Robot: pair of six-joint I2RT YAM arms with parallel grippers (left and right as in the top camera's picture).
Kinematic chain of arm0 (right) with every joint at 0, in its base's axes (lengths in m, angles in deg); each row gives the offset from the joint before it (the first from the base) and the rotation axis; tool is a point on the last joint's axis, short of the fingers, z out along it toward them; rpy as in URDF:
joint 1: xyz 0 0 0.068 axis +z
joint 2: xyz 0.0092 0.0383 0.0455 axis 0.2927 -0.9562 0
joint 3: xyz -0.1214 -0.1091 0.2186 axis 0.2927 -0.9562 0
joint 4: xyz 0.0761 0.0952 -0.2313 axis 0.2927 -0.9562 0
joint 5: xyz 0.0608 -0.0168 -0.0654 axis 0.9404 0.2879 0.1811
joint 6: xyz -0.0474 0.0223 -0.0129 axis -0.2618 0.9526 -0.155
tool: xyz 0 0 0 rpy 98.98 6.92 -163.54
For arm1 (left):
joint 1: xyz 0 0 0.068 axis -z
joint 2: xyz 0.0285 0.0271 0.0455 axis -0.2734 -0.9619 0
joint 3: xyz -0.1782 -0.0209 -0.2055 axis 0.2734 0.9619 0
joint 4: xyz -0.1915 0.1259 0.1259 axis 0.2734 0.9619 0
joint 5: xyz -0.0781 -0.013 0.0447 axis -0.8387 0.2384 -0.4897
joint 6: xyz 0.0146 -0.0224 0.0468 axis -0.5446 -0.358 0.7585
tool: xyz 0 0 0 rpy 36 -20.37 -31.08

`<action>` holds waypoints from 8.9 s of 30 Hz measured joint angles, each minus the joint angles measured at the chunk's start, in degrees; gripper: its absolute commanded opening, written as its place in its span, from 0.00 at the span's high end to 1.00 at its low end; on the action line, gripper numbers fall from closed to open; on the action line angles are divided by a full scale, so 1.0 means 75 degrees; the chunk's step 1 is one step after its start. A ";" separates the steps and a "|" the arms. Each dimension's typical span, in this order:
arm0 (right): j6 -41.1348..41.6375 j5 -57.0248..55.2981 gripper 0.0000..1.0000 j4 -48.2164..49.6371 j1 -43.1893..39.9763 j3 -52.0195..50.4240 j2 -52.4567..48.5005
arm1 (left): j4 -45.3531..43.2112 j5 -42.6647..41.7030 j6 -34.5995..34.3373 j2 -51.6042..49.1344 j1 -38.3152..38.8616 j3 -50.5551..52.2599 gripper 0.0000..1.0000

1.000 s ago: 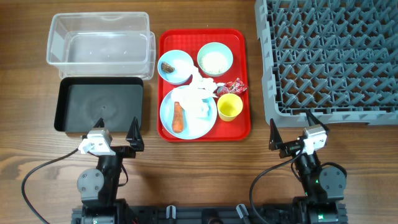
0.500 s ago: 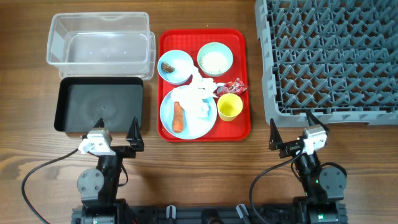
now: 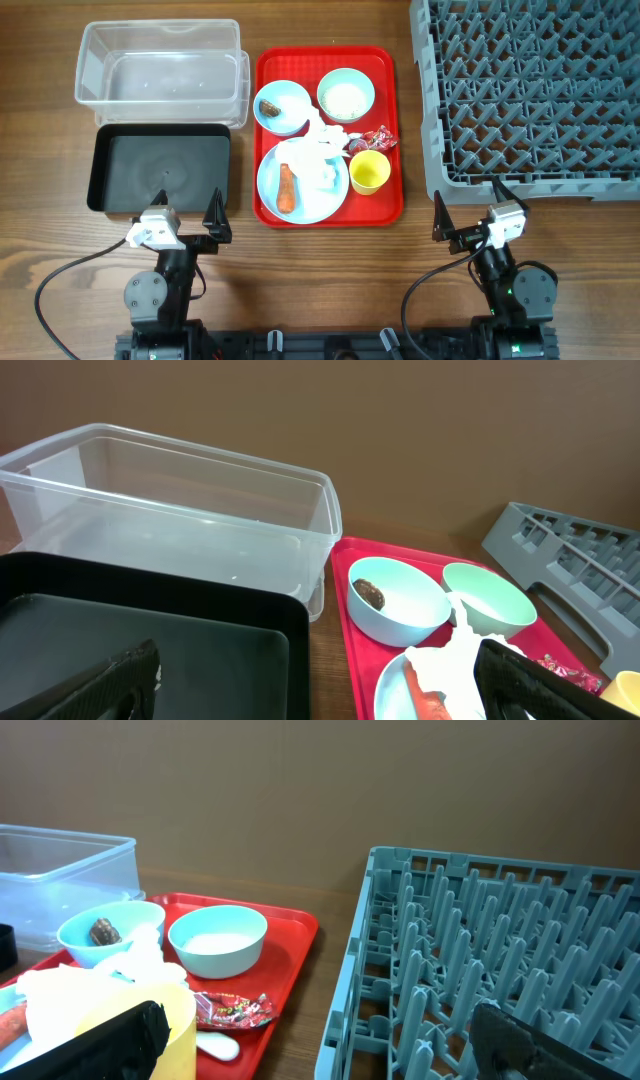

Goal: Sort waste into correct bins and load items into the dishwasher rack

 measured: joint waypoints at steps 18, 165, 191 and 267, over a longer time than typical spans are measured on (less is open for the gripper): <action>0.0000 0.0000 0.00 0.0000 0.0000 0.0000 0.0000 | 0.0000 0.0000 0.0000 0.0000 0.0000 0.0000 0.00; 0.0513 0.0318 0.02 -0.6263 -0.1425 1.0599 -1.0966 | 0.7079 0.0428 -0.1212 -1.5402 0.5595 -1.2458 0.75; 0.0577 0.0385 0.02 -0.6260 -0.1425 1.0599 -1.0966 | 0.6741 -0.0399 -0.1320 -1.5685 0.5266 -1.2456 0.96; 0.0425 0.6764 0.44 -0.4421 -0.1204 1.0655 -1.2665 | 0.3608 -0.8973 -0.0889 -1.4160 0.1891 -1.2604 0.48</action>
